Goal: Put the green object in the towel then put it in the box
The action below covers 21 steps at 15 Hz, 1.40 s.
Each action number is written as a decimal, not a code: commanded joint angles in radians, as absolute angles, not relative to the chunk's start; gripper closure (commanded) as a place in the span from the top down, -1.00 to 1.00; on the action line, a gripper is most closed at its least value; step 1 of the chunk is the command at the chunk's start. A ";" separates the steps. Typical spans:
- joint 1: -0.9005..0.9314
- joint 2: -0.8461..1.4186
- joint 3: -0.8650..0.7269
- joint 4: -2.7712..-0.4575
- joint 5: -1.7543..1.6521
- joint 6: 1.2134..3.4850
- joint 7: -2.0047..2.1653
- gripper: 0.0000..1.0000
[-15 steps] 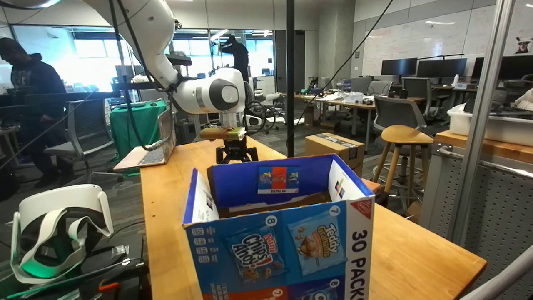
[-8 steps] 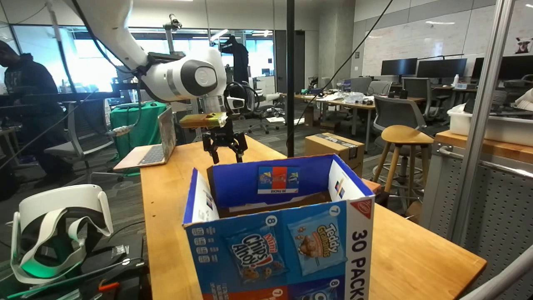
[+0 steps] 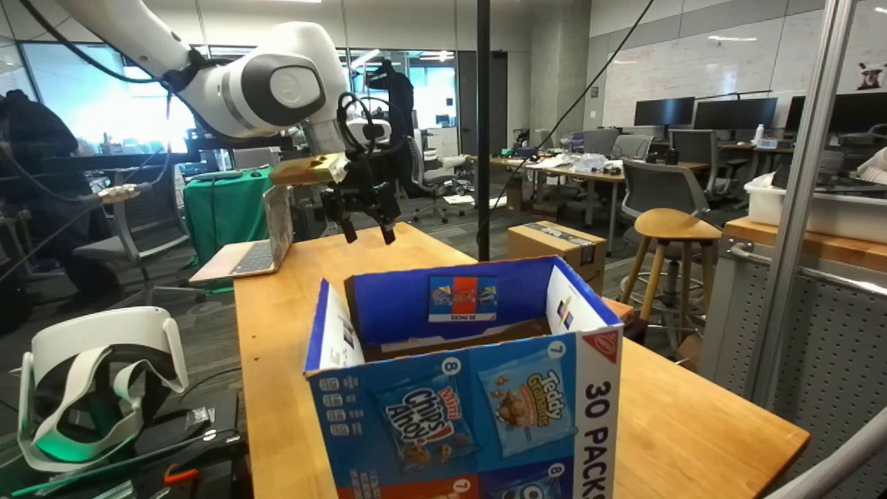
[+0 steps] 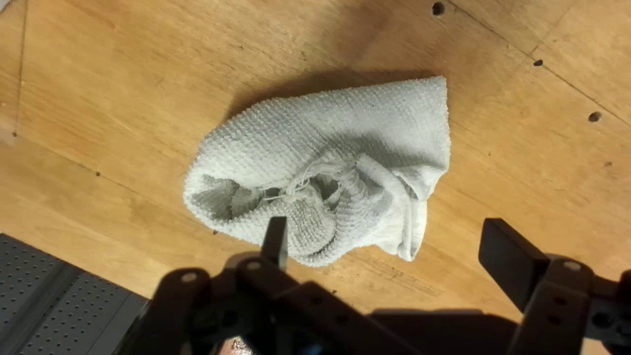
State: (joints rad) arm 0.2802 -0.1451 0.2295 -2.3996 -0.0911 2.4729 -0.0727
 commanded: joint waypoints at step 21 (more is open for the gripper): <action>0.268 0.244 0.164 -2.167 -0.483 2.567 -0.019 1.00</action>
State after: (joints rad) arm 0.2648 0.1748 0.1948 -2.2500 -0.3974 2.5611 -0.0367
